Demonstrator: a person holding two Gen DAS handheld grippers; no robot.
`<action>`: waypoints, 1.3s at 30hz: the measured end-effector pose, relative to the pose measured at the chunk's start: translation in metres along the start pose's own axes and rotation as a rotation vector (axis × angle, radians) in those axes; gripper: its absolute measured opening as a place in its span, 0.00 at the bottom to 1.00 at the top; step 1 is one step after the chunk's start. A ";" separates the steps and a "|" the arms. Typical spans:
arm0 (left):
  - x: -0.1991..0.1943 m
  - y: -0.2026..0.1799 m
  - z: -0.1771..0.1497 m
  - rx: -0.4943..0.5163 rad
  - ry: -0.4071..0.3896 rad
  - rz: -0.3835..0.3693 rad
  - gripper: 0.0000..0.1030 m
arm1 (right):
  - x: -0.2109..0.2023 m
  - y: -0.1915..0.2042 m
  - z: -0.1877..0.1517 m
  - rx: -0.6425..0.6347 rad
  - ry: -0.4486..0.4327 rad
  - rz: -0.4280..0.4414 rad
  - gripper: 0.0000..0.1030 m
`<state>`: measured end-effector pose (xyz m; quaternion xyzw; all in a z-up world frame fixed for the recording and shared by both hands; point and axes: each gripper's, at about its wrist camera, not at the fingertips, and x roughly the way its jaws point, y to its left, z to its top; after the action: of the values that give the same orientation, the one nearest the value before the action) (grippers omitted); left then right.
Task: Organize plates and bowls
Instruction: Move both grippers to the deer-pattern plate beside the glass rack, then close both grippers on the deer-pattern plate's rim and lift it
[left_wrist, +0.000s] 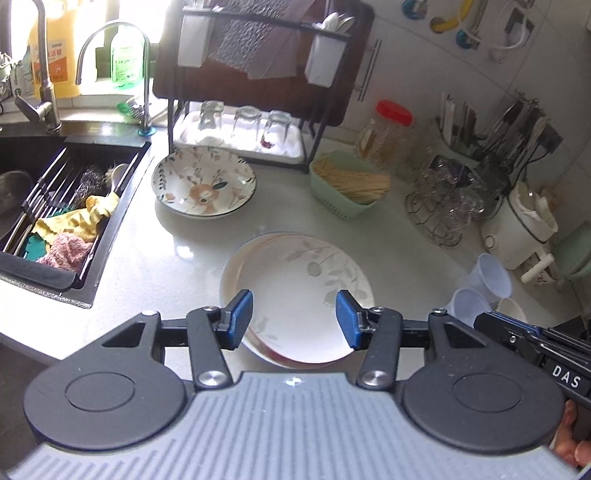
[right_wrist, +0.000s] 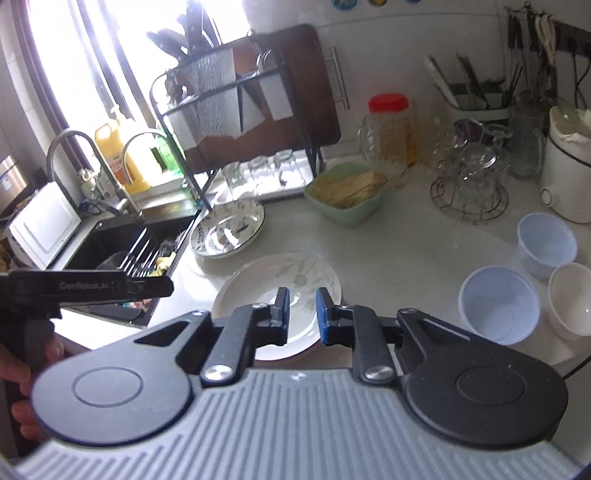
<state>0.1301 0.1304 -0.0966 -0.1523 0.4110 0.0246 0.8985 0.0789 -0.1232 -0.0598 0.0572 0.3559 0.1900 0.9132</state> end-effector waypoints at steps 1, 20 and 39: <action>0.005 0.004 0.002 0.005 0.007 0.008 0.54 | 0.004 0.002 0.001 -0.004 0.009 -0.003 0.19; 0.066 0.076 0.081 0.035 0.081 -0.012 0.54 | 0.084 0.050 0.042 -0.026 0.046 -0.040 0.19; 0.151 0.138 0.137 0.077 0.151 0.011 0.54 | 0.174 0.085 0.065 -0.010 0.114 -0.087 0.19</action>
<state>0.3065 0.2898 -0.1600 -0.1169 0.4790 0.0020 0.8700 0.2142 0.0248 -0.1004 0.0262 0.4087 0.1548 0.8991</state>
